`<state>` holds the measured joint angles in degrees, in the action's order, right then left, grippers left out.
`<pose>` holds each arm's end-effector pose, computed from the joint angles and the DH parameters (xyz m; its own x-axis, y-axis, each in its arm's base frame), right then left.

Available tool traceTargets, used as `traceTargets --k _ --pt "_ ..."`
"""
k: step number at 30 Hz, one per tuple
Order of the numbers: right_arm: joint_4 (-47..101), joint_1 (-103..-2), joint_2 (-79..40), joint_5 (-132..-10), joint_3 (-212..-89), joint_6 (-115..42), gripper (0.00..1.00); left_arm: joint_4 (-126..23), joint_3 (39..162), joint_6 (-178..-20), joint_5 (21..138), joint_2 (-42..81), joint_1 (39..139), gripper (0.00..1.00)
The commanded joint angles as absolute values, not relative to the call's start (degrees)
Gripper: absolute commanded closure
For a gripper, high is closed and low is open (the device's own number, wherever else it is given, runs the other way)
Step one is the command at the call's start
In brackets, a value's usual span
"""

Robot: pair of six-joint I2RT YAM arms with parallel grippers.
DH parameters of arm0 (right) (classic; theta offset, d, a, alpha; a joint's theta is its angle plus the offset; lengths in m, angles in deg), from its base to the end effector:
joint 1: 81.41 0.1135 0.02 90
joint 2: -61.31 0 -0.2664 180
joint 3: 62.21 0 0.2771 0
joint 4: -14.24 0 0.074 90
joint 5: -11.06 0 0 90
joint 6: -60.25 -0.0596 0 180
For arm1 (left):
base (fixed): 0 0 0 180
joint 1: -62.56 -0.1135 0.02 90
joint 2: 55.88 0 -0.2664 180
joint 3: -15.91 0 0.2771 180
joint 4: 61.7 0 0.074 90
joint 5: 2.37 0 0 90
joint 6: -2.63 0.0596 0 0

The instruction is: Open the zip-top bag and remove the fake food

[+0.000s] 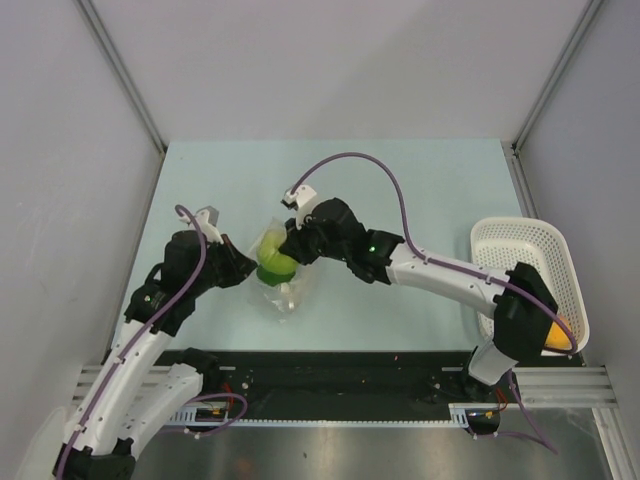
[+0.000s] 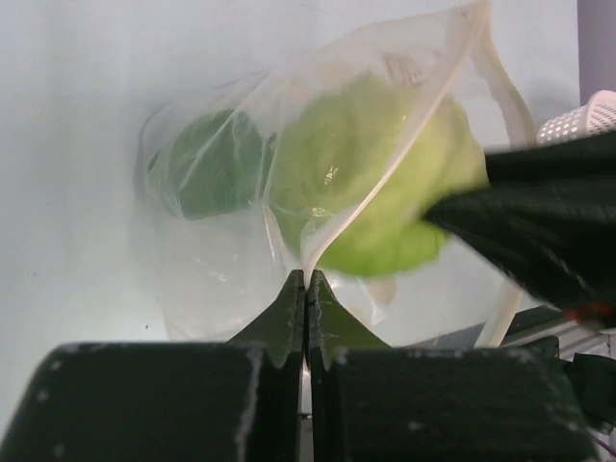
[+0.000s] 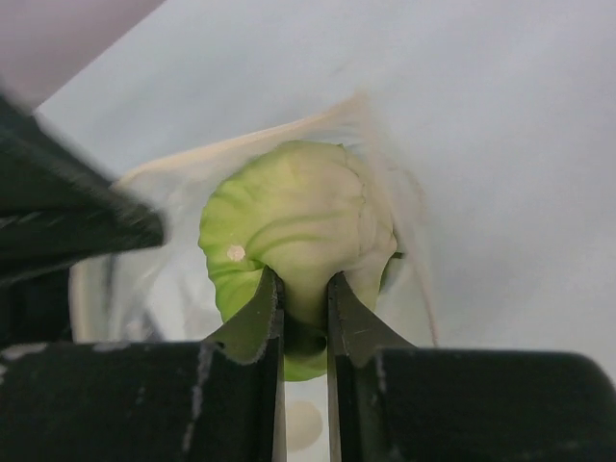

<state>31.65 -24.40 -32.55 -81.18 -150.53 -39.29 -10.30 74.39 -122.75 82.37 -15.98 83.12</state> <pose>0.2397 0.3650 0.3005 -0.3450 -0.2274 -0.9106 -0.7720 0.6205 0.1376 0.1763 -0.0720 0.3004 -0.6580 -0.3690 -0.6564 0.0501 0.8483 -0.5271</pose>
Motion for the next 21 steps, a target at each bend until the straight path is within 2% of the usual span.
traceTargets --k 1,7,12,16,18,19,21 --pt "29.03 -22.18 -25.18 -65.96 -149.34 -38.01 1.0 -12.36 77.28 -121.39 83.58 -13.0 83.13 1.0" --pt "28.33 -22.35 -16.31 -69.08 -149.25 -44.08 1.0 -13.86 76.58 -121.38 82.18 -11.58 83.04 1.0" --pt "38.47 -27.35 -8.67 -88.73 -149.42 -48.91 1.0 -14.56 75.52 -121.74 80.86 -12.63 83.04 1.0" --pt "55.54 -37.78 -4.96 -103.88 -148.2 -53.03 1.0 -15.71 76.14 -121.21 78.67 -12.63 83.04 1.0" --pt "66.25 -45.25 -4.52 -104.7 -147.58 -57.07 1.0 -15.8 76.75 -120.77 77.78 -12.46 83.13 1.0" --pt "70.3 -54.25 -4.17 -103.91 -147.49 -59.35 1.0 -15.88 77.02 -120.51 77.43 -12.28 83.13 1.0" --pt "77.0 -61.78 -2.77 -101.01 -146.27 -60.61 1.0 -15.45 77.63 -119.37 76.99 -12.28 83.13 1.0"
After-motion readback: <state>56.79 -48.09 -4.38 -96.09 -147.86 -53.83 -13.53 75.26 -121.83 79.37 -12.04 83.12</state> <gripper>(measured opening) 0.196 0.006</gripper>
